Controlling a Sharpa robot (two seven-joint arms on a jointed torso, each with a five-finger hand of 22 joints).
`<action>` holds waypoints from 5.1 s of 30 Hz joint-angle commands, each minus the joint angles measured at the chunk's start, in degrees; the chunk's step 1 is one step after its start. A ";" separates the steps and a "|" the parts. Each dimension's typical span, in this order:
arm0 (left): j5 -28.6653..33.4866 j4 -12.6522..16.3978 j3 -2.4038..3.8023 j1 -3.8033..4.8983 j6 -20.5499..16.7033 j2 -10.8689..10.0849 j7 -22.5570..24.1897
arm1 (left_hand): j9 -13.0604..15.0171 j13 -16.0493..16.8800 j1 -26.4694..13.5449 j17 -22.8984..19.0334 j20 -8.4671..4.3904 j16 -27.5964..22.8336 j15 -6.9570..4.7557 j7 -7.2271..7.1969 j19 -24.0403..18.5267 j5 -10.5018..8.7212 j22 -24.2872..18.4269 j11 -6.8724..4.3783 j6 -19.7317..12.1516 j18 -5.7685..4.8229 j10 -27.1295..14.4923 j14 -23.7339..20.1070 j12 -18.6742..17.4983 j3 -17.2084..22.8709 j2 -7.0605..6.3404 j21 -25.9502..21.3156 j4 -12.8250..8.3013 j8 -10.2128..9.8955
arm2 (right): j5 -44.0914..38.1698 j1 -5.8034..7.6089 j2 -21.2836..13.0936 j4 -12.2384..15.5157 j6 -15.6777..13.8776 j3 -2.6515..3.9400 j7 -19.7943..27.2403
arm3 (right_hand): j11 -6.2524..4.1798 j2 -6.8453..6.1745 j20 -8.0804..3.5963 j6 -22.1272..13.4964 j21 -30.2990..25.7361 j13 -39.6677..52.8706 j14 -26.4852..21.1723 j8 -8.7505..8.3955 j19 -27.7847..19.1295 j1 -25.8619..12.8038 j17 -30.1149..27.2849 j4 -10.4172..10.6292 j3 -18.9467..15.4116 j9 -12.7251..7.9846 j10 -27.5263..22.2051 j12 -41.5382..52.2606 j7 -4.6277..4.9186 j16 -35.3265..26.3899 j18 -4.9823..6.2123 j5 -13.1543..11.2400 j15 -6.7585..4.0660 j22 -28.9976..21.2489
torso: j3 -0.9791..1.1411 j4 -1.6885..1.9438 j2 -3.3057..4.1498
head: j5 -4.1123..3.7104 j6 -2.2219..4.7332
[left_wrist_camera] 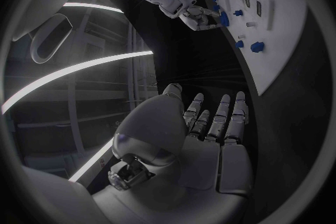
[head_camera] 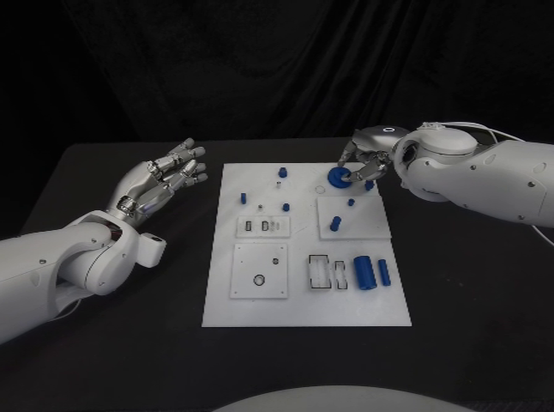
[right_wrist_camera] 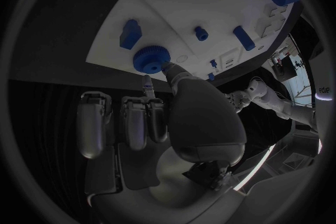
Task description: Assemble the parts on the task board
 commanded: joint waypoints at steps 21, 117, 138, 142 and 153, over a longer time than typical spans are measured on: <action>-0.39 -0.17 0.04 -0.13 1.35 0.21 1.44 | 0.10 0.08 0.62 0.07 -0.09 0.33 0.18 0.08 0.23 0.38 -0.02 0.50 0.66 -0.83 0.03 0.00 0.34 0.44 0.09 -0.20 -0.01 0.26 | -1.24 -1.02 1.21 -1.62 1.92 0.04 -1.92 | -0.04 -1.49 -0.55 -2.24 -0.10 15.07 5.84 -1.06 3.65 1.65 14.68 -1.19 -0.81 0.76 5.96 0.31 -0.12 0.10 -0.93 0.08 -0.52 13.40 | -0.02 -0.07 0.01 | 0.33 -0.58; -0.39 -0.74 0.04 -0.23 1.79 1.51 1.05 | 0.24 0.21 0.62 0.10 -0.09 0.53 0.28 0.69 0.30 0.33 0.00 1.17 1.79 -0.92 0.79 0.17 0.49 0.66 0.14 -0.19 0.02 0.51 | -3.76 0.57 15.69 -4.23 2.98 0.41 2.87 | 1.06 0.98 0.45 -0.63 1.93 15.07 5.89 7.80 4.29 2.58 14.85 -4.26 -1.73 15.98 5.96 0.31 1.47 0.19 -1.35 0.15 0.61 13.94 | 0.01 0.08 0.16 | 1.93 -0.93; -0.39 -0.89 0.04 -0.23 1.54 1.64 1.28 | -1.30 0.12 0.01 0.06 -0.12 0.92 0.37 -7.90 0.09 0.27 -0.03 2.95 -14.89 -1.09 0.42 -0.37 0.38 1.07 -0.30 -0.37 0.01 -1.44 | -3.76 0.43 16.25 -4.79 5.46 0.41 1.65 | 0.14 0.40 -0.01 -11.85 0.84 15.07 5.68 -2.02 3.67 2.35 14.09 -4.59 -1.21 8.21 5.96 0.31 0.18 -0.33 -1.06 0.08 -0.01 13.57 | 0.00 -0.01 0.14 | 1.76 -1.13; -0.39 -0.91 0.04 -0.23 1.58 1.62 1.25 | -1.07 0.12 -0.08 0.06 -0.11 0.97 0.38 -6.90 0.11 0.26 -0.02 3.00 -13.57 -1.10 0.36 -0.38 0.37 1.12 -0.27 -0.36 0.01 -1.12 | -3.76 0.42 15.93 -4.63 4.30 0.41 2.04 | 0.11 0.44 -0.05 -13.02 0.49 15.07 5.61 -2.12 3.49 2.41 13.86 -4.65 -1.19 7.64 5.96 0.31 0.17 -0.49 -0.98 0.09 -0.04 13.46 | 0.02 -0.01 0.10 | 1.79 -1.13; -0.39 -0.44 0.04 -0.23 1.26 0.37 1.53 | -1.45 0.11 -0.07 0.04 -0.12 0.95 0.38 -8.00 0.02 0.29 -0.04 2.94 -16.31 -1.12 0.26 -0.57 0.36 1.21 -0.33 -0.42 -0.01 -1.59 | -3.76 2.31 8.83 1.74 -5.74 0.66 3.93 | -0.19 1.17 -0.40 -8.09 0.79 15.07 5.64 -1.05 3.66 0.90 13.92 -3.38 -1.48 7.82 5.96 0.31 -0.12 -0.45 -1.05 0.06 -0.38 13.55 | 0.07 -0.03 0.11 | 2.11 -0.35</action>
